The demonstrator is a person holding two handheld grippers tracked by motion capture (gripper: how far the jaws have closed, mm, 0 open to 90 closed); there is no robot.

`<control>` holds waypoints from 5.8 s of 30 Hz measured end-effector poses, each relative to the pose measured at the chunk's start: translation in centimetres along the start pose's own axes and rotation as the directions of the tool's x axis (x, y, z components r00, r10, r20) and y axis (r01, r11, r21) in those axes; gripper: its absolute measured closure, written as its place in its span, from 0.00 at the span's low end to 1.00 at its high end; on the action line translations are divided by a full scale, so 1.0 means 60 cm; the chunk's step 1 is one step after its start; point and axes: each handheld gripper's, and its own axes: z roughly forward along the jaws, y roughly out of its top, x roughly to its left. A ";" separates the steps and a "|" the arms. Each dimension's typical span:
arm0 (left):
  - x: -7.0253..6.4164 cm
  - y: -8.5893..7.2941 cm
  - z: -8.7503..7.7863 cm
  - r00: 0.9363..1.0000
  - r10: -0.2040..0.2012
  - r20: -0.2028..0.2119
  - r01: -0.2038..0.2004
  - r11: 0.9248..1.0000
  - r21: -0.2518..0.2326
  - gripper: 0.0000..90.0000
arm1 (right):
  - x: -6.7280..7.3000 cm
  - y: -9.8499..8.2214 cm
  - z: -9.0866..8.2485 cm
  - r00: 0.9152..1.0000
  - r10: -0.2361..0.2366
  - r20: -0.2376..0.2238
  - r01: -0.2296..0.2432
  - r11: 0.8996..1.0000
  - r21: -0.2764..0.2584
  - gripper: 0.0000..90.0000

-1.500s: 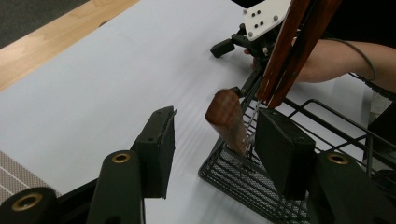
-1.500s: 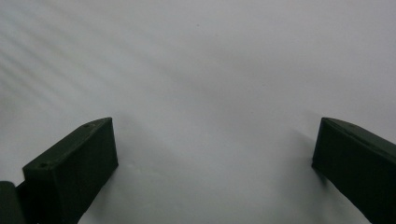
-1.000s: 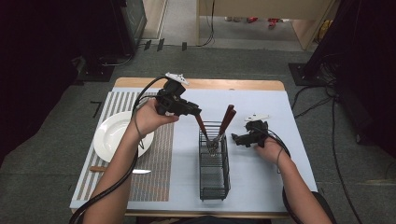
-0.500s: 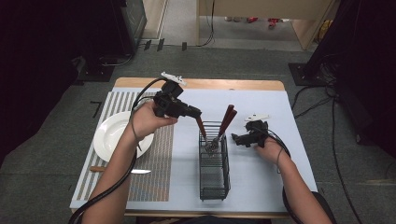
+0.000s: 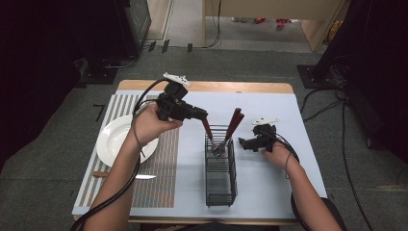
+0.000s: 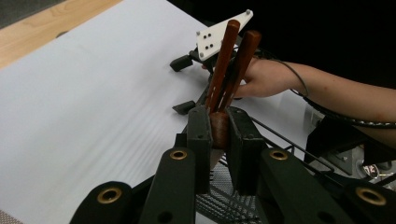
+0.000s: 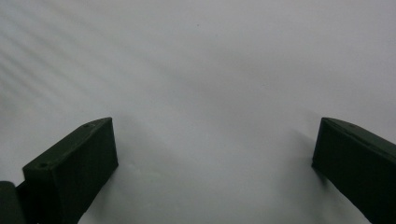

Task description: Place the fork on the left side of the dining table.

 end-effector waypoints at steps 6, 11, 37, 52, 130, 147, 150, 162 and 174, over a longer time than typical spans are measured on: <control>-0.007 0.000 -0.019 1.000 0.012 -0.012 -0.012 0.999 -0.043 0.91 | 0.000 0.000 0.000 1.000 -0.001 0.000 0.001 1.000 0.000 0.00; -0.012 0.002 -0.033 1.000 0.016 -0.016 -0.017 0.997 -0.078 0.91 | 0.000 0.000 0.000 1.000 0.000 0.000 0.000 1.000 0.000 0.00; -0.032 -0.008 -0.147 0.999 0.012 -0.038 -0.021 0.969 -0.246 0.91 | 0.000 0.000 0.000 1.000 -0.001 0.000 0.001 1.000 0.000 0.00; -0.008 -0.033 -0.177 0.994 -0.061 -0.095 0.035 0.966 -0.254 0.91 | 0.000 0.000 0.000 1.000 0.000 0.000 0.000 1.000 0.000 0.00; 0.285 -0.125 -0.168 0.829 -0.422 -0.367 0.283 0.882 -0.377 0.91 | 0.000 0.000 0.000 1.000 -0.001 0.000 0.001 1.000 -0.001 0.00; 0.328 -0.171 -0.194 0.785 -0.500 -0.365 0.345 0.843 -0.412 0.89 | 0.000 0.000 0.000 1.000 0.000 0.000 0.000 1.000 0.000 0.00; 0.335 -0.183 -0.198 0.779 -0.501 -0.376 0.342 0.843 -0.415 0.88 | 0.000 0.000 0.000 1.000 0.000 0.000 0.000 1.000 0.000 0.00; 0.358 -0.223 -0.205 0.761 -0.502 -0.412 0.342 0.849 -0.402 0.80 | 0.000 0.000 0.000 1.000 0.000 0.000 0.000 1.000 -0.001 0.00; 0.390 -0.268 -0.207 0.738 -0.547 -0.396 0.392 0.824 -0.408 0.75 | 0.000 0.000 0.000 1.000 0.000 0.000 0.000 1.000 -0.001 0.00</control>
